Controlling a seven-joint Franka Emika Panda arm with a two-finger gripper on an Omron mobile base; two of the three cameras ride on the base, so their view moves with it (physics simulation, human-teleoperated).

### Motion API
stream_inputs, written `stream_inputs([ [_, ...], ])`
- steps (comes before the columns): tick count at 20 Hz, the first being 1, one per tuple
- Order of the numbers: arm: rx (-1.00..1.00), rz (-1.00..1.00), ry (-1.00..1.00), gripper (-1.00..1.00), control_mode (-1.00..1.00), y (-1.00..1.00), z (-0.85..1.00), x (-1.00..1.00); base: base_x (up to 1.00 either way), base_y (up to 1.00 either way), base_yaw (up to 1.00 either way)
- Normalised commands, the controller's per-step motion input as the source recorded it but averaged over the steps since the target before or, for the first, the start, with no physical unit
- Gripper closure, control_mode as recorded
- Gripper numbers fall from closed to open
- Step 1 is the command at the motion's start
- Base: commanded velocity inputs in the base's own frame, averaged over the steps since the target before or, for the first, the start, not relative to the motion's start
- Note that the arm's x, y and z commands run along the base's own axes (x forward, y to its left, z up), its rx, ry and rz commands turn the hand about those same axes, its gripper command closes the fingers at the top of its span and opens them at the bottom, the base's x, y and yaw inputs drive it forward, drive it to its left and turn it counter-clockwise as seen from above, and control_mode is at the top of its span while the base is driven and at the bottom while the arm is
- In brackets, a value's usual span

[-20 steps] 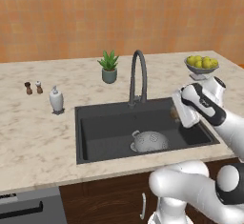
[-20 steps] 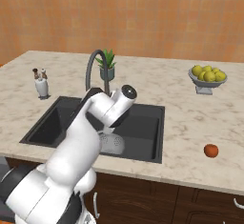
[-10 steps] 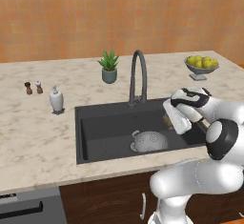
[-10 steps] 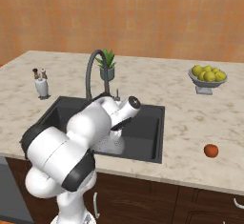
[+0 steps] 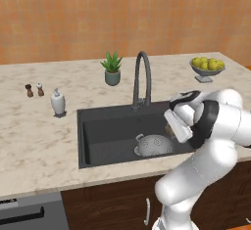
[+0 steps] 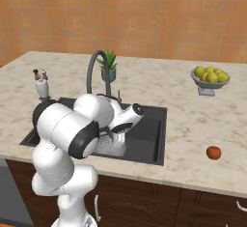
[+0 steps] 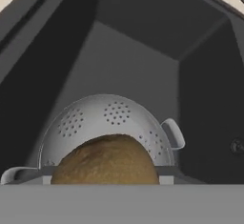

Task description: Put the colander in the sink, put the kiwi, orange in the colander, and turn on the sink faucet and pour water over the colander.

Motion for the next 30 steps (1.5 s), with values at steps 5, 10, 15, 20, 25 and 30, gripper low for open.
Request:
stream_inputs([
  [5, 0.00, 0.00, 0.09, 1.00, -1.00, 0.06, -0.37, 0.02, 0.00, 0.00, 0.00],
  [10, 0.00, 0.00, 0.00, 1.00, -1.00, 0.17, -0.32, 0.00, 0.00, 0.00, 0.00],
  [15, 0.00, 0.00, 0.05, 1.00, -1.00, 0.19, -0.42, 0.01, 0.00, 0.00, 0.00],
  [20, 0.00, 0.00, 0.05, 1.00, -1.00, 0.16, -0.46, 0.10, 0.00, 0.00, 0.00],
  [25, 0.00, 0.00, 0.00, 1.00, -1.00, 0.10, -0.33, 0.13, 0.00, 0.00, 0.00],
  [30, 0.00, 0.00, 0.00, 1.00, -1.00, 0.08, -0.23, 0.07, 0.00, 0.00, 0.00],
])
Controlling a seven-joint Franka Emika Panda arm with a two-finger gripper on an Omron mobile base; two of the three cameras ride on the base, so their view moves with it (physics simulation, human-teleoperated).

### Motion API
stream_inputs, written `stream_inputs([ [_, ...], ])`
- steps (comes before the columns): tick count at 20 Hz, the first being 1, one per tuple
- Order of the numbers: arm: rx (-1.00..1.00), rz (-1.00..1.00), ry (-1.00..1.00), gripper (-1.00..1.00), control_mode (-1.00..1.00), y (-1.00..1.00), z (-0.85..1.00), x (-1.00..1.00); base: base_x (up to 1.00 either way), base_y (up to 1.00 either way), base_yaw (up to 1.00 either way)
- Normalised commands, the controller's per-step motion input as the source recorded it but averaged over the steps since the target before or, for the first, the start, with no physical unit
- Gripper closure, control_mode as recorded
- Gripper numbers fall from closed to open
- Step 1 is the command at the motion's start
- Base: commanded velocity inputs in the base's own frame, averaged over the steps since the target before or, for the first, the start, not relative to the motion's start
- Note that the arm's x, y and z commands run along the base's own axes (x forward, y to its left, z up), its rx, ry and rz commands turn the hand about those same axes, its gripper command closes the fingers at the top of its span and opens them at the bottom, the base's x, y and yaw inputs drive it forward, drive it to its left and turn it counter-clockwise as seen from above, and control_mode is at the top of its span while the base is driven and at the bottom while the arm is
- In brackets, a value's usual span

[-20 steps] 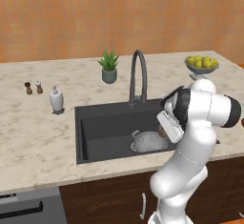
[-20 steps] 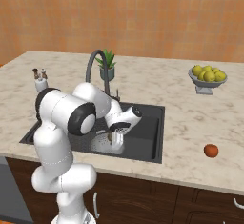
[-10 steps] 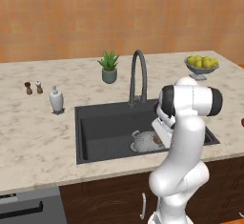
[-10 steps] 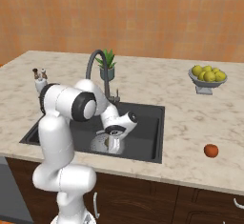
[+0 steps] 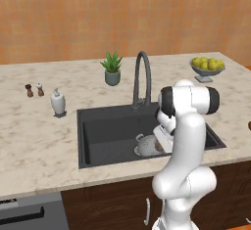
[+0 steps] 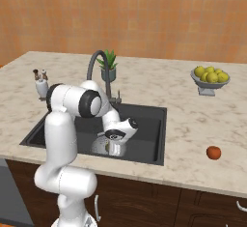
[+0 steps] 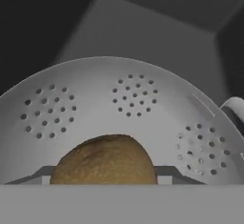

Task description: Put the colander in the sink, put the kiwi, orange in the colander, and turn on the sink faucet and pour water over the colander.

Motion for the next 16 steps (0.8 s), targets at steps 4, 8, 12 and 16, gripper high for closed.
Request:
stream_inputs([
  [4, 0.00, 0.00, 0.00, -1.00, -1.00, 0.19, -0.20, 0.07, 0.00, 0.00, 0.00],
  [8, 0.06, 0.00, -0.04, -1.00, -1.00, 0.03, -0.04, 0.01, 0.00, 0.00, 0.00],
  [12, 0.23, 0.00, -0.22, -1.00, -1.00, 0.00, 0.35, -0.03, 0.00, 0.00, 0.00],
  [16, 0.20, 0.00, -0.26, -1.00, -1.00, 0.00, 0.58, -0.16, 0.00, 0.00, 0.00],
])
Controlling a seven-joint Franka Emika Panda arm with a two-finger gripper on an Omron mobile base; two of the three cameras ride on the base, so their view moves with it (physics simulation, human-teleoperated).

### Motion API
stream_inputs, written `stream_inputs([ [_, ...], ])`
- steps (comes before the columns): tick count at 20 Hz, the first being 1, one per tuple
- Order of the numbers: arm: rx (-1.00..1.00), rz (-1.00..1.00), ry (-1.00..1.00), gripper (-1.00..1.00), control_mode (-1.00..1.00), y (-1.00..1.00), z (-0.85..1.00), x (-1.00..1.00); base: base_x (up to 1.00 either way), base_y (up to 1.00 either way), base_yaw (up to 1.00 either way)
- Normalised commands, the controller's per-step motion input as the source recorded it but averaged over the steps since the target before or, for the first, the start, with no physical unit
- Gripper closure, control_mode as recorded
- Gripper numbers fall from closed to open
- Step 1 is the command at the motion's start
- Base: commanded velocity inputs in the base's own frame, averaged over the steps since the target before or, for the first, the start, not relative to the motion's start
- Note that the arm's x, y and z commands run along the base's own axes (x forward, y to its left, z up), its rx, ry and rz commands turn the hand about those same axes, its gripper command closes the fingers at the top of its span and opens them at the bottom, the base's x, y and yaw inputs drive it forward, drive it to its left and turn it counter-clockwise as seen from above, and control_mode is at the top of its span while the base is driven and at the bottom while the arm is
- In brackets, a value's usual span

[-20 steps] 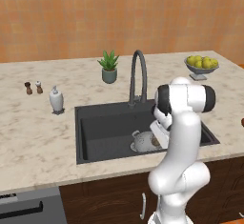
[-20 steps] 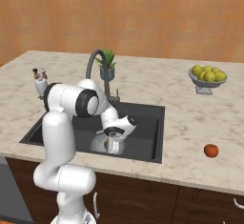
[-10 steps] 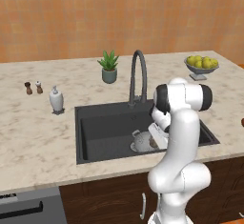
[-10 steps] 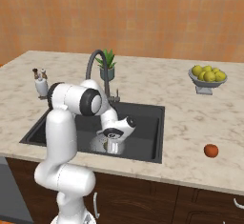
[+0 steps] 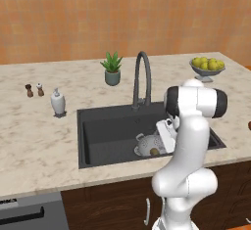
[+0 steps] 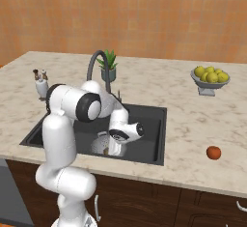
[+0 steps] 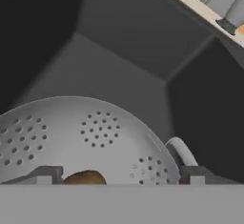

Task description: Put the colander in the sink, put the kiwi, orange in the colander, and turn on the sink faucet and pour water over the colander.

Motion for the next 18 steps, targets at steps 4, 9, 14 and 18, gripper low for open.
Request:
stream_inputs([
  [4, 0.28, 0.00, -0.28, -1.00, -1.00, 0.00, 0.99, -0.28, 0.00, 0.00, 0.00],
  [9, 0.11, 0.00, -0.26, -1.00, -1.00, -0.11, 1.00, -0.43, 0.00, 0.00, 0.00],
  [14, 0.00, -0.01, -0.08, -1.00, -1.00, -0.39, 1.00, -0.28, 0.00, 0.00, 0.00],
  [18, 0.00, -0.01, -0.04, -1.00, -1.00, -0.54, 1.00, -0.18, 0.00, 0.00, 0.00],
])
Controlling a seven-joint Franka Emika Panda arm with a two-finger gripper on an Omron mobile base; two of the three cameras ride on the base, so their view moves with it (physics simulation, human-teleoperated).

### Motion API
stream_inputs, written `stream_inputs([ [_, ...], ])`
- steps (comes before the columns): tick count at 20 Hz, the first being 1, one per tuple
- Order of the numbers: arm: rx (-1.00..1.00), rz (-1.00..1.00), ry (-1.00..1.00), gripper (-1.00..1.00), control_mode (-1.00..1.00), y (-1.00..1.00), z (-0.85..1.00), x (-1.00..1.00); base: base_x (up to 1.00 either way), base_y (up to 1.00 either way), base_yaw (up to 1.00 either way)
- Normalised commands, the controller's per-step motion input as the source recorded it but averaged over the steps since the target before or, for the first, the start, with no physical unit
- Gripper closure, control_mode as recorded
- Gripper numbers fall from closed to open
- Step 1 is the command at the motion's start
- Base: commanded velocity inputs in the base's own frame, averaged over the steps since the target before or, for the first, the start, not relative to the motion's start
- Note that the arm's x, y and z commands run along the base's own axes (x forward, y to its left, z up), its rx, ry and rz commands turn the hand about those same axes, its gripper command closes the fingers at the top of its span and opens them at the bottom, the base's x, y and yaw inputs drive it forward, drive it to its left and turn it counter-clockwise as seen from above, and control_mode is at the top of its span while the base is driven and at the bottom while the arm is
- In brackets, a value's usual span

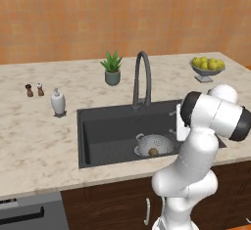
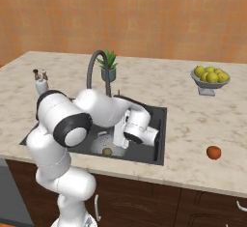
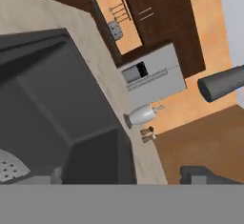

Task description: Put the colander in the sink, put the kiwi, orange in the colander, and turn on the sink faucet and pour water over the colander.

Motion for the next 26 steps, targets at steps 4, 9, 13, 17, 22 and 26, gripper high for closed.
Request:
stream_inputs([
  [4, -0.04, -0.03, -0.13, -1.00, -1.00, -0.51, 1.00, -0.33, 0.00, 0.00, 0.00],
  [9, -0.22, -0.15, -0.19, -1.00, -1.00, -0.24, 0.98, -0.78, 0.00, 0.00, 0.00],
  [13, -0.43, -0.28, -0.10, -1.00, -1.00, 0.00, 0.61, -0.88, 0.00, 0.00, 0.00],
  [17, -0.68, -0.28, 0.01, -1.00, -1.00, -0.04, 0.18, -0.63, 0.00, 0.00, 0.00],
  [22, -0.67, -0.27, 0.19, -1.00, -1.00, -0.38, 0.10, -0.43, 0.00, 0.00, 0.00],
  [26, -0.38, -0.18, 0.40, -1.00, -1.00, -0.95, 0.03, -0.41, 0.00, 0.00, 0.00],
])
